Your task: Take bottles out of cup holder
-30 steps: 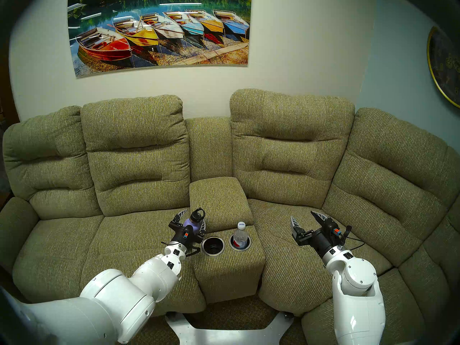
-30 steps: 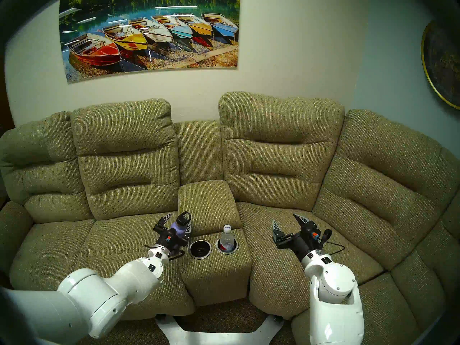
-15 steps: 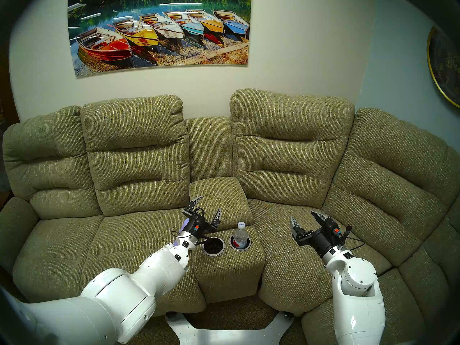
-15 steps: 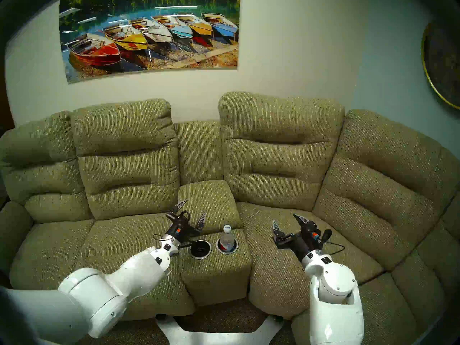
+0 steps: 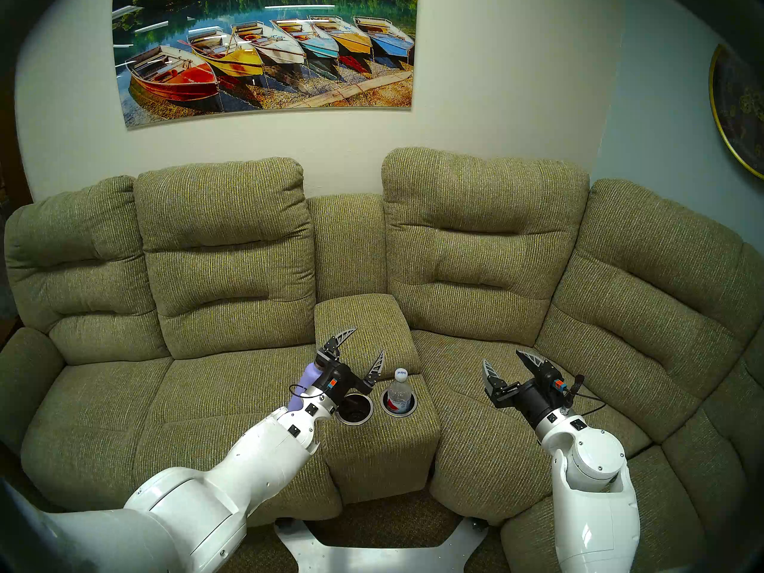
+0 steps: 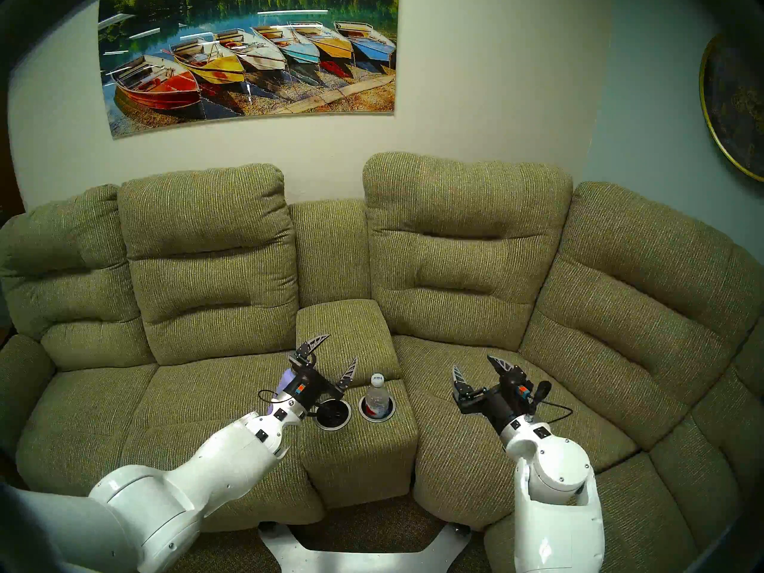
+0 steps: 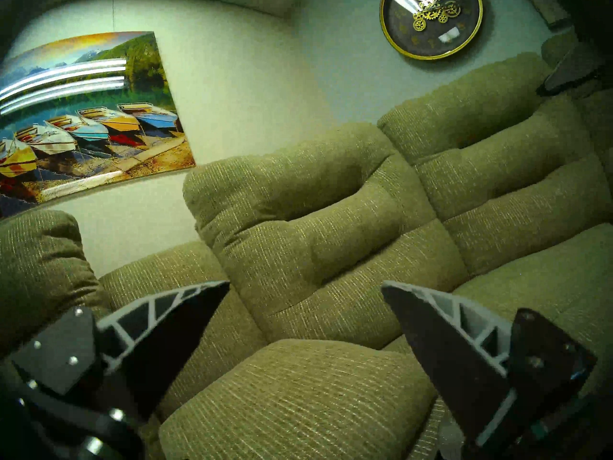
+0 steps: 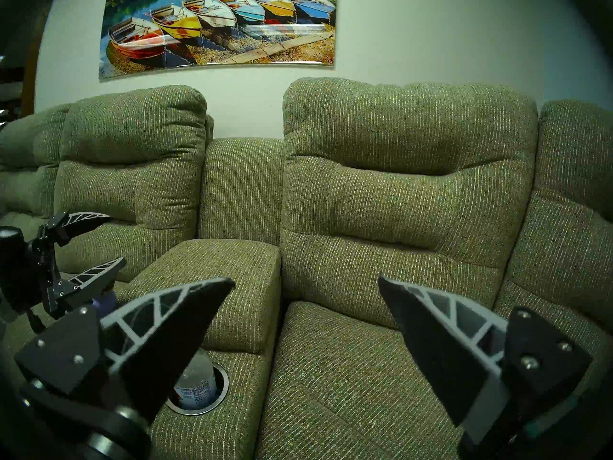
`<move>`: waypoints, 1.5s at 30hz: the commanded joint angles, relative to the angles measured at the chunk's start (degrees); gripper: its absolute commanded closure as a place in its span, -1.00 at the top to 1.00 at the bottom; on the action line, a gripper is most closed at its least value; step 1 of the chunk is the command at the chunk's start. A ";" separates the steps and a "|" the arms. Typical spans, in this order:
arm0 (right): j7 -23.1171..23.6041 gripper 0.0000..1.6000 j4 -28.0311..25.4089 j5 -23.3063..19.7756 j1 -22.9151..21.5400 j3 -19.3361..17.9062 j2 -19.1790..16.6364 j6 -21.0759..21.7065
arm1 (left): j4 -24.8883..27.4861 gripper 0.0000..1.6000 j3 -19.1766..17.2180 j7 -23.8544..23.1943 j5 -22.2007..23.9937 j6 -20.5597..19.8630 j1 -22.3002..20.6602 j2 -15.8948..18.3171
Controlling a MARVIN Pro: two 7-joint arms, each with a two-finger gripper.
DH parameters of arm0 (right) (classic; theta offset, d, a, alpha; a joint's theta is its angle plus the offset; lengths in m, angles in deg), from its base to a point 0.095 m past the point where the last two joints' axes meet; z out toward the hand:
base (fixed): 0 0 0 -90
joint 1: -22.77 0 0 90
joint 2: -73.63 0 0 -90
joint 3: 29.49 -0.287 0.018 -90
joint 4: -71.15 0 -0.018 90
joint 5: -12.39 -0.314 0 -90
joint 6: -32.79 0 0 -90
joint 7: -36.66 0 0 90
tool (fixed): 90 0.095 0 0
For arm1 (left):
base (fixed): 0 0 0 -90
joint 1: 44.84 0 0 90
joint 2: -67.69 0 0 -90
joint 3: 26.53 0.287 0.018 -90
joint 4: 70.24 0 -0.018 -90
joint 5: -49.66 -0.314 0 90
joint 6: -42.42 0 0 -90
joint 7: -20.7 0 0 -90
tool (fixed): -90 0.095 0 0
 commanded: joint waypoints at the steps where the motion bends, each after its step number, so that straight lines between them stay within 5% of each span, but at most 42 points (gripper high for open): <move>1: -0.02 1.00 -1.13 -0.05 -0.30 -0.11 -0.12 -0.25 | 5.78 1.00 0.55 -6.79 5.06 -1.26 2.81 1.06; 18: -0.06 1.00 -1.43 0.00 -0.15 -0.12 -0.07 -0.15 | 17.60 1.00 0.81 -26.20 21.85 -22.57 4.86 5.62; 27: -0.08 1.00 -1.52 0.02 -0.11 -0.12 -0.06 -0.10 | 18.75 1.00 0.40 -27.41 24.41 -32.22 4.17 5.38; 45: -0.07 1.00 -1.49 0.02 -0.12 -0.13 -0.06 -0.12 | 8.77 1.00 0.29 -26.08 22.99 -34.22 -1.84 2.58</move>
